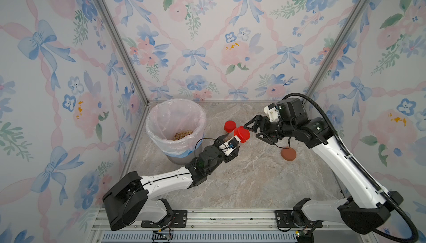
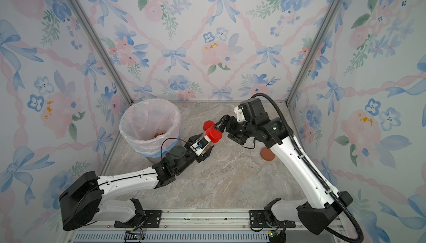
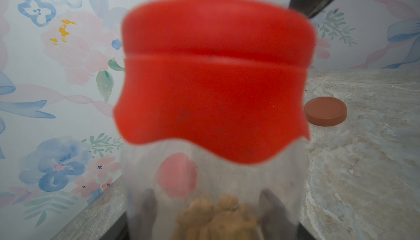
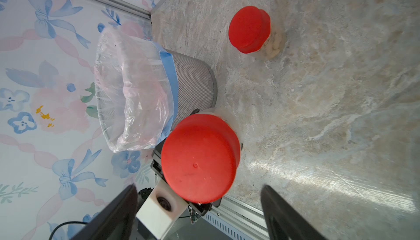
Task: Empty moldy peanuts from jars
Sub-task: Unscrew the lid from the jar.
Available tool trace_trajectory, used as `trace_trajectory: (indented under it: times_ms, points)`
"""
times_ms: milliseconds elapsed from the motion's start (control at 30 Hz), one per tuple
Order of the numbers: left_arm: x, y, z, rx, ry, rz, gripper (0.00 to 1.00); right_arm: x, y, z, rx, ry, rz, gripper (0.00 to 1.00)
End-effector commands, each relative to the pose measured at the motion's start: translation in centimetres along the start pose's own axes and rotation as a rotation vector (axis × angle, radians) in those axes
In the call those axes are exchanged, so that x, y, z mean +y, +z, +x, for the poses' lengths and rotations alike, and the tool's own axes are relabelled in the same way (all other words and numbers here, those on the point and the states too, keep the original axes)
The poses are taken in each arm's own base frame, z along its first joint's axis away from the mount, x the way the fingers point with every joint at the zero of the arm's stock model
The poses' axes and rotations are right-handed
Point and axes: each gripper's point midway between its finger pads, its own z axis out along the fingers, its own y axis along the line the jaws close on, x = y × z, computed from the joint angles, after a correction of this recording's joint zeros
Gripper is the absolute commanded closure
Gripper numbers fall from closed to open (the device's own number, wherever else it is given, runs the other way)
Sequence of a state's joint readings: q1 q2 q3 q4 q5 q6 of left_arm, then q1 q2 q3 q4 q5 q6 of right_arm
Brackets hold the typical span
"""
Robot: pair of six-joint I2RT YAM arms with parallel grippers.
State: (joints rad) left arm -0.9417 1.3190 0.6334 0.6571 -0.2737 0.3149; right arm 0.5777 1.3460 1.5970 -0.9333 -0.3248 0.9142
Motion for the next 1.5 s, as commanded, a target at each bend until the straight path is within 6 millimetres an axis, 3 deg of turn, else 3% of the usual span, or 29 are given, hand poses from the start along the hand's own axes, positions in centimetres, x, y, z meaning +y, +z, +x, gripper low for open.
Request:
trace_trajectory:
  times_ms: [0, 433, 733, 800, 1033, 1267, 1467]
  points:
    - [1.0, 0.1, -2.3, -0.06, -0.005, -0.037, 0.85, 0.4, 0.4, 0.4, 0.021, -0.011, 0.016, 0.13]
    - [0.9, 0.1, -2.2, -0.058, 0.01, -0.033, 0.85, 0.1, 3.2, 0.7, 0.075, -0.078, 0.081, 0.14]
    - [1.1, 0.0, -2.5, -0.064, 0.004, -0.039, 0.85, -0.6, 4.4, 2.0, 0.122, -0.191, 0.151, 0.25]
    - [1.1, -0.1, -2.7, -0.071, -0.005, -0.032, 0.85, -0.6, 4.6, 2.4, 0.138, -0.223, 0.154, 0.32]
    - [0.6, -1.0, -3.7, -0.127, -0.084, 0.046, 0.86, -0.6, 4.3, 3.7, 0.237, -0.411, 0.125, 0.43]
    - [-0.4, -2.3, -5.5, -0.211, -0.156, 0.178, 0.86, 1.0, 3.6, 4.3, 0.316, -0.684, -0.021, 0.43]
    - [-1.0, -2.9, -5.5, -0.222, -0.169, 0.221, 0.86, 1.2, 3.9, 4.9, 0.401, -0.906, -0.047, 0.45]
